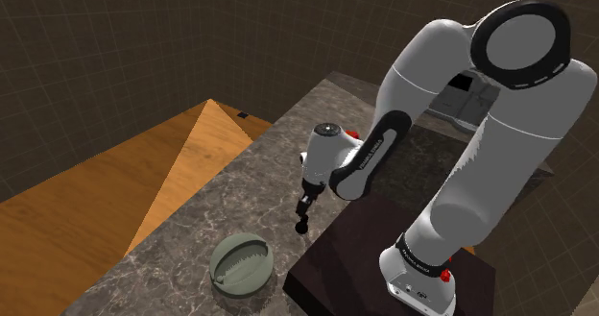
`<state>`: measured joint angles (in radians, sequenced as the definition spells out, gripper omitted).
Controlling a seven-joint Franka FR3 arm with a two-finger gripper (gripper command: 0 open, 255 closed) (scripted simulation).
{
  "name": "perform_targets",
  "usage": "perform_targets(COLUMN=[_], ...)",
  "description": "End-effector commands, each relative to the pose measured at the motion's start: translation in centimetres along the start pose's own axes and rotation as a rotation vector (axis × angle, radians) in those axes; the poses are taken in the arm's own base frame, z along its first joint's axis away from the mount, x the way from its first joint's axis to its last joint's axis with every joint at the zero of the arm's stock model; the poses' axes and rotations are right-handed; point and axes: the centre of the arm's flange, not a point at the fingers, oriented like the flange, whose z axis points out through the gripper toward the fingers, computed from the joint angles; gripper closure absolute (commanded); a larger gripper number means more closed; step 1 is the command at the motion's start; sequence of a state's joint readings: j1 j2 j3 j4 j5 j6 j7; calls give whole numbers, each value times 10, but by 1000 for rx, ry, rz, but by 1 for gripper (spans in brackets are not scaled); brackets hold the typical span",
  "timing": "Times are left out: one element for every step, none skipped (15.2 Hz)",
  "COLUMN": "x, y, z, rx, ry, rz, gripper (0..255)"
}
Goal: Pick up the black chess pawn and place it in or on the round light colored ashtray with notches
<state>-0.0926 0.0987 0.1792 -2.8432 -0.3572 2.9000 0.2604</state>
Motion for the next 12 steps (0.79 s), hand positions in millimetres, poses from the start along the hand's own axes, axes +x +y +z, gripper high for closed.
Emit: perform_targets(x=[-2,-2,-2,-2,-2,-2,-2,-2,-2,-2,-2,-2], y=[-3,-3,-3,-3,-3,-3,-3,-3,-3,-3,-3,-3], z=[22,28,33,38,43,49,54,59,62,62,62,62], rx=[-2,-2,-2,-2,-2,-2,-2,-2,-2,-2,-2,-2], ry=[-5,-5,-5,-5,-5,-5,-5,-5,-5,-5,-5,-5], rz=[-7,-7,-7,-7,-7,-7,-7,-7,-7,-7,-8,-7], gripper=[0,0,0,0,0,0,0,0,0,0,0,0])
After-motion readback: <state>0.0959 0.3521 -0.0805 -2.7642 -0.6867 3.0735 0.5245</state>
